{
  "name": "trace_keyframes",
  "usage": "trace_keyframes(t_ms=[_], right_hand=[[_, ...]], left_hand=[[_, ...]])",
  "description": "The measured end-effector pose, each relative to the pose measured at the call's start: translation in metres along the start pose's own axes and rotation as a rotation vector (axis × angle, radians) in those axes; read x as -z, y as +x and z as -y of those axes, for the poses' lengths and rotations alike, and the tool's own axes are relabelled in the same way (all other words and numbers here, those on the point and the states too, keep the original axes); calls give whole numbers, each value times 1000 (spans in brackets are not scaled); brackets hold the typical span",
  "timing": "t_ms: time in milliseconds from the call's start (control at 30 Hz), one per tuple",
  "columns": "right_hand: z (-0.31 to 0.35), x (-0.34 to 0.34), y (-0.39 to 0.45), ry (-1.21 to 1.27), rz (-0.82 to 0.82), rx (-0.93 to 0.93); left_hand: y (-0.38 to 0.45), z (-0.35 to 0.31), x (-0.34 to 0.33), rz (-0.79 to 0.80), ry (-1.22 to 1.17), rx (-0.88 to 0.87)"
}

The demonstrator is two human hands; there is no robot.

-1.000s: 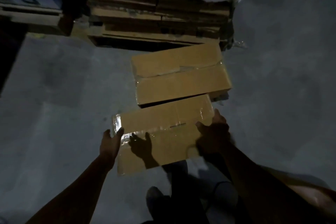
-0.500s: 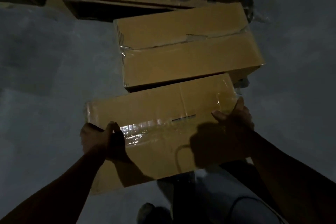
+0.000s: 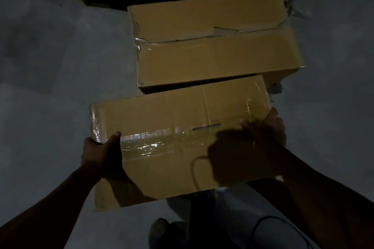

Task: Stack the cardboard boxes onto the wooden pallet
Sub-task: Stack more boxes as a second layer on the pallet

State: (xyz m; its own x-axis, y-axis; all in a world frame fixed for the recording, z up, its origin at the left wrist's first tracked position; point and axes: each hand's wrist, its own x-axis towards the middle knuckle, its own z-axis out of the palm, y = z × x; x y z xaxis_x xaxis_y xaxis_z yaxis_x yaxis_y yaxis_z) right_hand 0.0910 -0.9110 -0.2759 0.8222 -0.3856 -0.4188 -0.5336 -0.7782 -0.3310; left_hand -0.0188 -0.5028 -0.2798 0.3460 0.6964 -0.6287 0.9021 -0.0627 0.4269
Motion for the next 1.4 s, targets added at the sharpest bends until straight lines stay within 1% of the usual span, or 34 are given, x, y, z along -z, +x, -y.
trace_keyframes(t_ms=[167,267,467,567,700,800,900,1067,1267,1400], right_hand=[[16,34,-18,-23,61,-29],[37,70,-43,-38,47,4],[86,156,-128,43,5,54],[117,204,-178,45,-13,92],[153,255,-240,67,-35,159],[175,284,-278,69,-39,206],[197,303,-313,67,-37,283],[237,317,-358,55,-29,361],[296,311,-389,36,23,463],[347,295,-405,5,75,539]], left_hand=[[-35,-4,34,48,-94,-82],[-60,-12,71,40,-133,-110],[-133,-34,178,-42,-169,-91],[-175,-37,238,-91,-180,-48],[-241,-43,314,-169,-219,-57],[-276,-36,365,-199,-251,-103],[-304,-23,412,-253,-240,-104],[-334,-2,468,-317,-264,-82],[-347,19,513,-396,-334,-1],[-342,30,543,-465,-396,73]])
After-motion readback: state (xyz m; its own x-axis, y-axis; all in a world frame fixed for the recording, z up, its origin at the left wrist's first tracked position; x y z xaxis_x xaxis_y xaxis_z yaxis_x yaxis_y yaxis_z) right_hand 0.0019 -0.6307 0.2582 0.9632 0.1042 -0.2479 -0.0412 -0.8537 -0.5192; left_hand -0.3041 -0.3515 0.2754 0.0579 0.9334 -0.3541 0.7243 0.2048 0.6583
